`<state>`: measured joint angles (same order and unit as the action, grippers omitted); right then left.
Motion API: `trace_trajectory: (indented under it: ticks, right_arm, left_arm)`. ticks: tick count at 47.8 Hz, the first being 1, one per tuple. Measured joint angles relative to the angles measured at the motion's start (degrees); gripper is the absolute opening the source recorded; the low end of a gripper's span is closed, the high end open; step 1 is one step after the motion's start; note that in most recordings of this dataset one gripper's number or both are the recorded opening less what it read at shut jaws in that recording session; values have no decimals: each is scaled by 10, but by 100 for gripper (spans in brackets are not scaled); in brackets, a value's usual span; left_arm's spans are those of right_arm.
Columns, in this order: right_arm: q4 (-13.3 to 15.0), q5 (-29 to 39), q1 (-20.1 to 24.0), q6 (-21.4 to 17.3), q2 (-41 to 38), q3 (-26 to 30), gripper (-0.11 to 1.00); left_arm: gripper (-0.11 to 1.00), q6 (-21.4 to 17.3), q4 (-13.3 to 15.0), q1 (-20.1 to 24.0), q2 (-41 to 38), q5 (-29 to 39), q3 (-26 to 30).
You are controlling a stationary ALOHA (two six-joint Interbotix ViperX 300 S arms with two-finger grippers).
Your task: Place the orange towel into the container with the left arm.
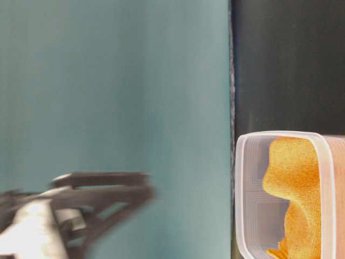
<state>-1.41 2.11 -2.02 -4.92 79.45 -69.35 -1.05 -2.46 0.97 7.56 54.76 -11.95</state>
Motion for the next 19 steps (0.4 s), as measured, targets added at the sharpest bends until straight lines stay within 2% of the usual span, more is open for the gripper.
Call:
trace_trajectory:
  ticks: [5, 10, 19]
  right_arm:
    - [0, 1, 1, 0, -1, 0, 76]
    - [0, 3, 1, 0, 0, 0, 76]
    - [0, 11, 0, -1, 0, 0, 76]
  left_arm:
    - [84, 25, 0, 4, 51, -2, -4]
    - [84, 23, 0, -4, 107, -10, -27]
    - [84, 29, 1, -22, 201, -85, -112]
